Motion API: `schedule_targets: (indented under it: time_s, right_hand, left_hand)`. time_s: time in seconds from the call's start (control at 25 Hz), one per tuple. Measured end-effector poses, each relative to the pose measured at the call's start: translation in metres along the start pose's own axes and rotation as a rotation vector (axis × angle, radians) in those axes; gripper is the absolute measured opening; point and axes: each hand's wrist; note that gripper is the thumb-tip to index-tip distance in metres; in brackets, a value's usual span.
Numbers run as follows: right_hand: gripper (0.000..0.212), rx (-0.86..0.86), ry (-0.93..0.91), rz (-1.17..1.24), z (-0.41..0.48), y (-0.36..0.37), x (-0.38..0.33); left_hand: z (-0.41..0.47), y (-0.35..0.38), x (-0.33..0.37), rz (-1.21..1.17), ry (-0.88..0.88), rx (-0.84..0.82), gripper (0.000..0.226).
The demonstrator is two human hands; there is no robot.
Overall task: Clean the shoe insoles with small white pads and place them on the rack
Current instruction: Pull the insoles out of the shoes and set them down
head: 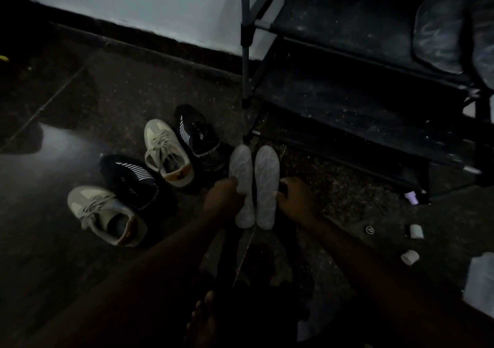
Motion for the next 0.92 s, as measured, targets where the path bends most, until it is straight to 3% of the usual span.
schedule_targets:
  time_s: [0.12, 0.24, 0.48, 0.92]
  right_hand:
    - [0.065, -0.093, -0.101, -0.248, -0.024, -0.026, -0.015]
    - [0.077, 0.026, -0.198, -0.393, -0.054, -0.059, -0.026]
    - [0.083, 0.251, -0.282, -0.483, -0.096, -0.135, -0.039]
    - [0.081, 0.536, -0.262, -0.549, -0.087, -0.308, -0.033]
  left_hand:
    - [-0.023, -0.017, 0.014, 0.254, 0.297, -0.025, 0.071]
    - [-0.049, -0.038, 0.029, 0.424, 0.508, 0.112, 0.081]
    - [-0.086, -0.093, 0.078, 0.500, 0.670, 0.355, 0.086]
    - [-0.069, -0.162, 0.241, 0.549, 0.870, 0.533, 0.082]
Point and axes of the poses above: each hand's wrist, its own z-axis towards the middle knuckle, its own y-axis out of the palm, x = y × z, and after that the axes turned 4 degrees about x, right-handed
